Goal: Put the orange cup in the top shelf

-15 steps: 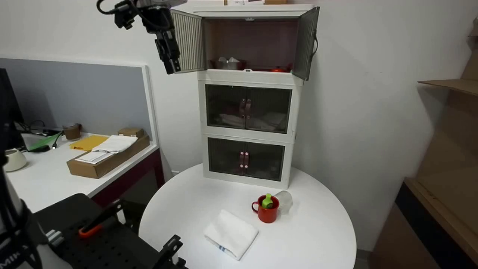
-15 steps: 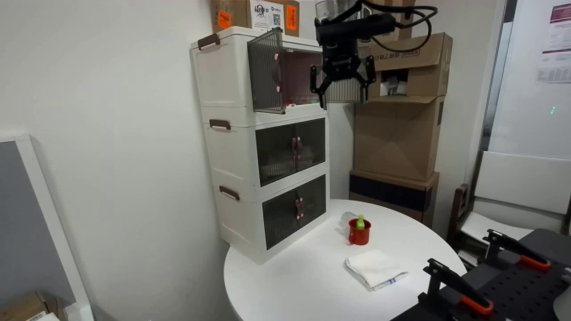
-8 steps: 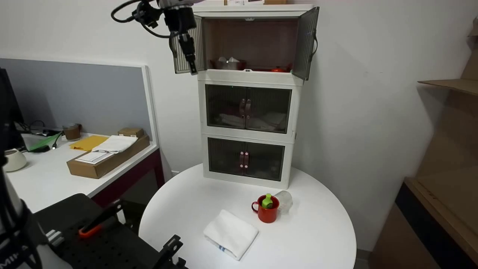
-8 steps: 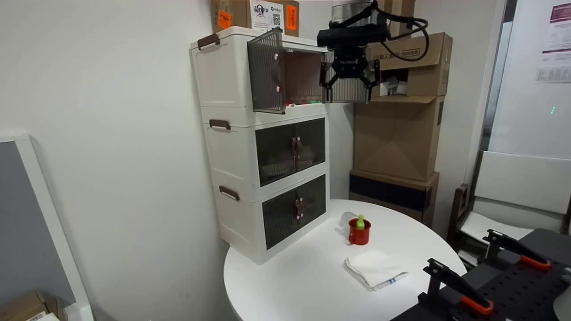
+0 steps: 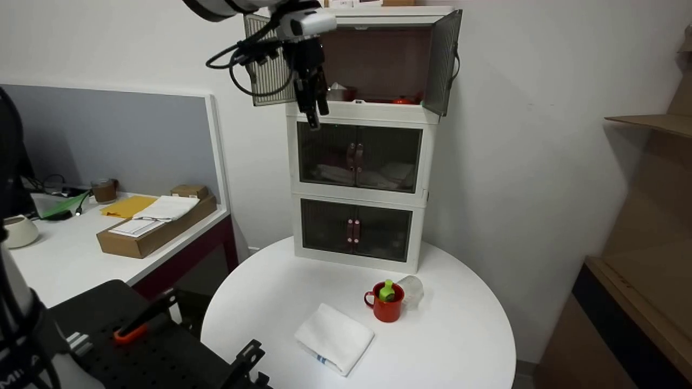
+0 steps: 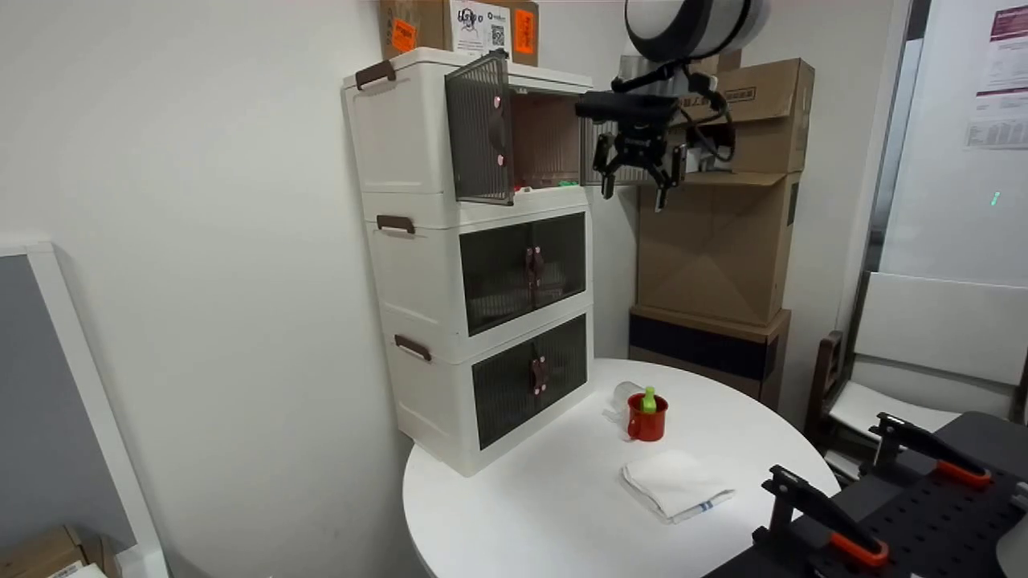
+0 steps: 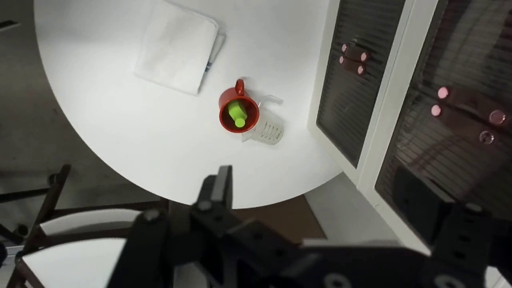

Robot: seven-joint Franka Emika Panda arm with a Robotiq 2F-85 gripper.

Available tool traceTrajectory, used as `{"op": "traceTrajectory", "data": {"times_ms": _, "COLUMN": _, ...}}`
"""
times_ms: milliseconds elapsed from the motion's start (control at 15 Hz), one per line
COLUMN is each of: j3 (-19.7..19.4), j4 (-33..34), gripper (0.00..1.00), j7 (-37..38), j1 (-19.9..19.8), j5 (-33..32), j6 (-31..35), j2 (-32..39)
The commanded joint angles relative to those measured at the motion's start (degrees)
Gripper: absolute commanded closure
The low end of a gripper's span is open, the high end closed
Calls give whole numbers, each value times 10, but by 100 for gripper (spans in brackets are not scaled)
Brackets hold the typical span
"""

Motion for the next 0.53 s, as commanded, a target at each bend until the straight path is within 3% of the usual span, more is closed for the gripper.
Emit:
{"op": "traceTrajectory", "data": {"times_ms": 0, "j3": -26, "j4": -2, "gripper": 0, "j7": 39, "j1": -3, "j5": -11, "j6": 61, "j2": 42}}
{"op": "traceTrajectory", "data": {"times_ms": 467, "j3": -85, "j4": -16, "gripper": 0, "j7": 18, "j1": -1, "j5": -12, "j6": 106, "j2": 113}}
